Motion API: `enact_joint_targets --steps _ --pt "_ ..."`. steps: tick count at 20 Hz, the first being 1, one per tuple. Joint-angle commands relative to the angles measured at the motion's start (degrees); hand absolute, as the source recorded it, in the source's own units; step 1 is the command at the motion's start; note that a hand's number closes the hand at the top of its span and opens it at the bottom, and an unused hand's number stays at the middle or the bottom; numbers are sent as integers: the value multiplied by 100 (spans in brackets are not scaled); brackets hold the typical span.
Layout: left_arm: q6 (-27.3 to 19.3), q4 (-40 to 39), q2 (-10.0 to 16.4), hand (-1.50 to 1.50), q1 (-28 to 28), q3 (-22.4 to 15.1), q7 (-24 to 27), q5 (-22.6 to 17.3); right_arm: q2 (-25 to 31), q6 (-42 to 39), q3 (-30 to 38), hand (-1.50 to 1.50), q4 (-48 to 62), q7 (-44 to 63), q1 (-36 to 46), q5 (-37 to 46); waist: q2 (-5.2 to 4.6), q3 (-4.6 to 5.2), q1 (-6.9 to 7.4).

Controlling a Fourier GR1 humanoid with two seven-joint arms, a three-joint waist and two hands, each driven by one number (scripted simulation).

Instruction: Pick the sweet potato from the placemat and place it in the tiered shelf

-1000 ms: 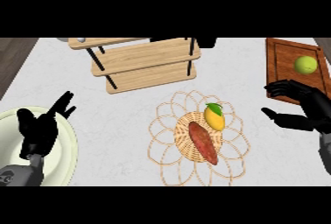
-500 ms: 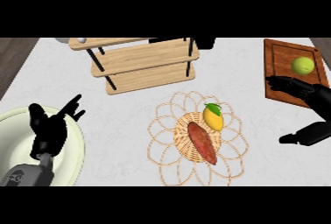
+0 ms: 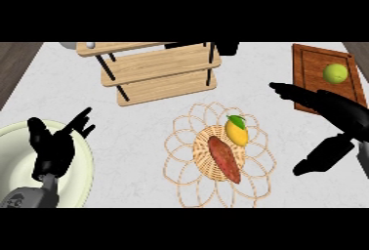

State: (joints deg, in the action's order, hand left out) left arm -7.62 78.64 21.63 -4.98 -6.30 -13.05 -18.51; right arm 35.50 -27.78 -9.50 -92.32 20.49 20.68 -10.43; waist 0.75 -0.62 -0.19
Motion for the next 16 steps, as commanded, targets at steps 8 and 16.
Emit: enact_joint_targets --steps 8,16 --pt "58 -205 -304 0 364 -16 36 69 -961 962 -1185 -150 -762 2434 591 1183 -65 69 62" --pt "22 -35 -300 0 177 121 -410 145 -1492 741 -1797 -150 -700 3185 715 1703 -67 64 53"
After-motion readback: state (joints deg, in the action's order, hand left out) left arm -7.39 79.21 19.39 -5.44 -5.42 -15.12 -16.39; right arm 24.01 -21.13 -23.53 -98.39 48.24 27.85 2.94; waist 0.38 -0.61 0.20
